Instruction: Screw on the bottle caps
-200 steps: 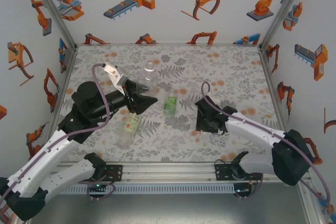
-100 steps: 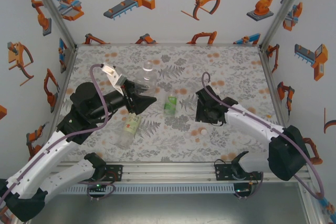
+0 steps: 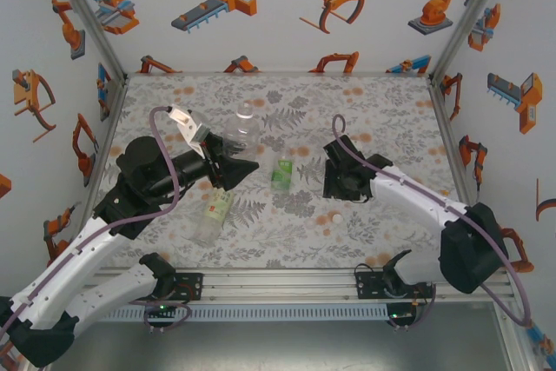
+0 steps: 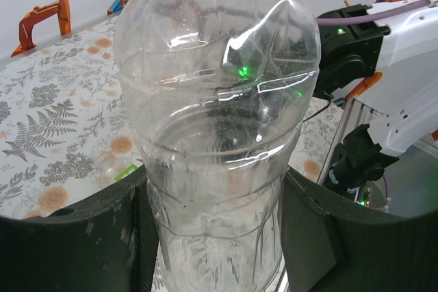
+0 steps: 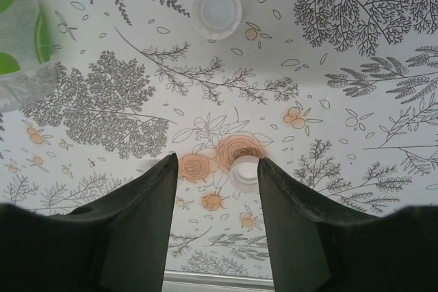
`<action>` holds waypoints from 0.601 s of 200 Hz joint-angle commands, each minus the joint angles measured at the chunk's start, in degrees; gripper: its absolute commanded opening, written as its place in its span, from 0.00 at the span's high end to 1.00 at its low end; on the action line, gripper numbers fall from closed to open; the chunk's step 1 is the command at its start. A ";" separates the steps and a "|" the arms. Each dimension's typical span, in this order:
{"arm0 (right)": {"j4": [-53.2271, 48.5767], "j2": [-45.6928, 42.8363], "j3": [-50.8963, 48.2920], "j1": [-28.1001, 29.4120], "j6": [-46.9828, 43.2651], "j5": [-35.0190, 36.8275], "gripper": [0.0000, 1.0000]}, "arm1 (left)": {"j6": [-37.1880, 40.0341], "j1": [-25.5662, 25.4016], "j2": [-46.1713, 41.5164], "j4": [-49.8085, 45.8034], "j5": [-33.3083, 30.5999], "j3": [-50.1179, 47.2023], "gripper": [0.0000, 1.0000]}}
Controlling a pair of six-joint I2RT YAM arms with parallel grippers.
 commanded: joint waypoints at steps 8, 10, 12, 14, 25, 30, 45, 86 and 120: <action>0.11 4.11 4.62 -2.77 -2.90 -2.15 0.51 | 0.19 0.11 -0.96 0.04 -0.67 -0.05 1.00; 0.26 4.41 4.88 -2.94 -3.06 -2.26 0.51 | 0.19 0.18 -1.04 0.03 -0.65 -0.04 1.00; 0.30 4.73 5.12 -3.10 -3.24 -2.48 0.51 | 0.19 0.15 -0.99 -0.06 -0.67 -0.01 1.00; 0.49 5.09 5.38 -3.24 -3.35 -2.61 0.51 | 0.17 0.12 -1.02 -0.12 -0.72 -0.01 1.00; 0.97 6.99 6.90 -3.95 -4.09 -3.50 0.51 | 0.03 0.18 -1.28 -0.35 -0.84 0.00 1.00; 1.10 7.87 7.60 -4.17 -4.49 -3.79 0.51 | -0.03 0.16 -1.42 -0.52 -0.98 0.00 1.00; 1.17 10.68 10.04 -4.59 -5.80 -4.08 0.51 | -0.24 0.13 -1.72 -0.97 -1.16 0.18 1.00; 1.14 16.36 14.18 -5.56 -8.21 -4.21 0.51 | -0.33 0.14 -2.96 -2.35 -2.06 0.40 1.00; 1.28 19.35 16.09 -6.31 -8.86 -4.88 0.52 | -0.33 0.10 -3.13 -2.52 -2.63 0.27 1.00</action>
